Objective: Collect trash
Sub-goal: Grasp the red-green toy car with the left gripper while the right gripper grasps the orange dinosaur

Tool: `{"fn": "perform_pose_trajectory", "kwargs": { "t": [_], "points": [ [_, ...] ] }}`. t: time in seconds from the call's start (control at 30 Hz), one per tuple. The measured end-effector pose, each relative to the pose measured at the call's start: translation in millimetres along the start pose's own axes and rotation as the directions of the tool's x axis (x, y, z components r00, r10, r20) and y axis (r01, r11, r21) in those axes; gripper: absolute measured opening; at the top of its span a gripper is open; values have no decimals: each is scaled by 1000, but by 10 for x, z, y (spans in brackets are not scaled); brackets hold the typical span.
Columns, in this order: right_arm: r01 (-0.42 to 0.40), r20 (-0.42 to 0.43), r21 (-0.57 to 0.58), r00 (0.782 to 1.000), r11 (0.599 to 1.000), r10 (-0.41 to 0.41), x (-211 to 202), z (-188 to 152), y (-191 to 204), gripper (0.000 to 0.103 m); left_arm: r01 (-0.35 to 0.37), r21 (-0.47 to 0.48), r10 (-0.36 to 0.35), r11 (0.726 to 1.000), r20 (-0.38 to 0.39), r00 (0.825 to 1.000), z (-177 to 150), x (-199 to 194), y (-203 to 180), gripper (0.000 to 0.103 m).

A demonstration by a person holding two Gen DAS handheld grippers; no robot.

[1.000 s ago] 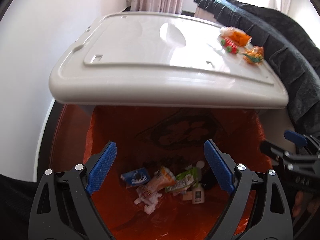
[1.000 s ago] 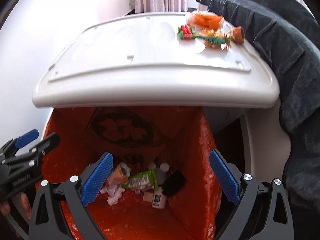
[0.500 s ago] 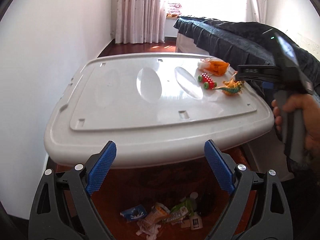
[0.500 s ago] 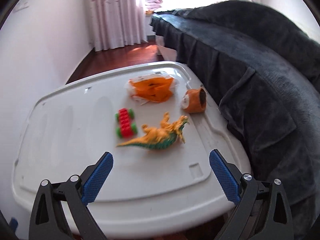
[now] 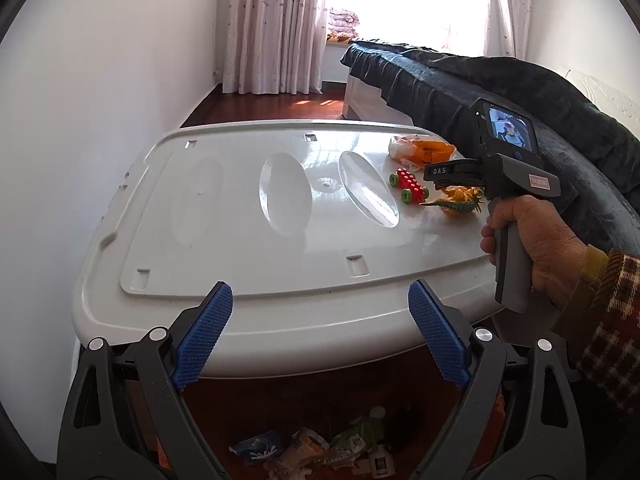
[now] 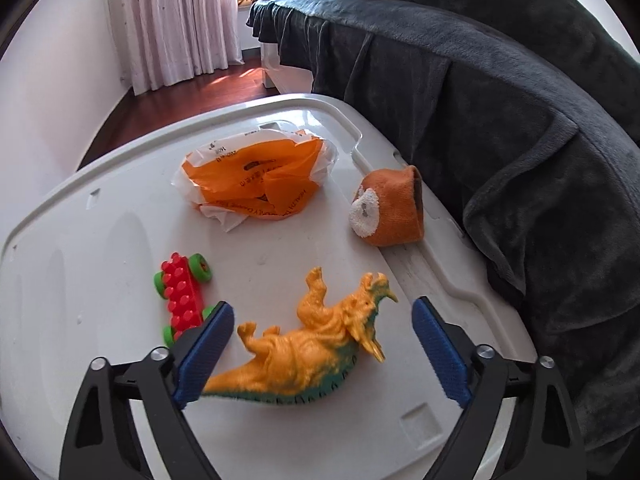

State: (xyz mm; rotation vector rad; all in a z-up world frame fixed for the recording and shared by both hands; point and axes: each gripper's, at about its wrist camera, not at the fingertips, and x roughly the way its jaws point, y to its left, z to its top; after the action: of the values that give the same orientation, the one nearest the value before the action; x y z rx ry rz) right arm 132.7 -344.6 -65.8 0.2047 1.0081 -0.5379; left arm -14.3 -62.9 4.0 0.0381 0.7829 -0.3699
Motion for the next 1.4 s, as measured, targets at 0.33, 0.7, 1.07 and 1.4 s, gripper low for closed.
{"fn": "perform_pose_trajectory", "kwargs": {
  "t": [0.33, 0.7, 1.07, 1.4],
  "points": [
    [1, 28, -46, 1000, 999, 1, -69, -68, -11, 77, -2, 4, 2, 1000, 0, 1000, -6, 5, -19, 87],
    [-1, 153, -151, 988, 988, 24, -747, -42, -337, 77, 70, 0, -70, 998, 31, 997, 461, 379, -309, 87],
    [8, 272, -185, 961, 983, 43, -1270, 63, -916, 77, 90, -14, -91, 996, -74, 993, 987, 1655, -1070, 87],
    [-37, 300, -210, 949, 977, 100, -1333, 54, -872, 77, 19, -48, -26, 999, -148, 989, 1167, 2337, -1345, 82]
  ]
}}
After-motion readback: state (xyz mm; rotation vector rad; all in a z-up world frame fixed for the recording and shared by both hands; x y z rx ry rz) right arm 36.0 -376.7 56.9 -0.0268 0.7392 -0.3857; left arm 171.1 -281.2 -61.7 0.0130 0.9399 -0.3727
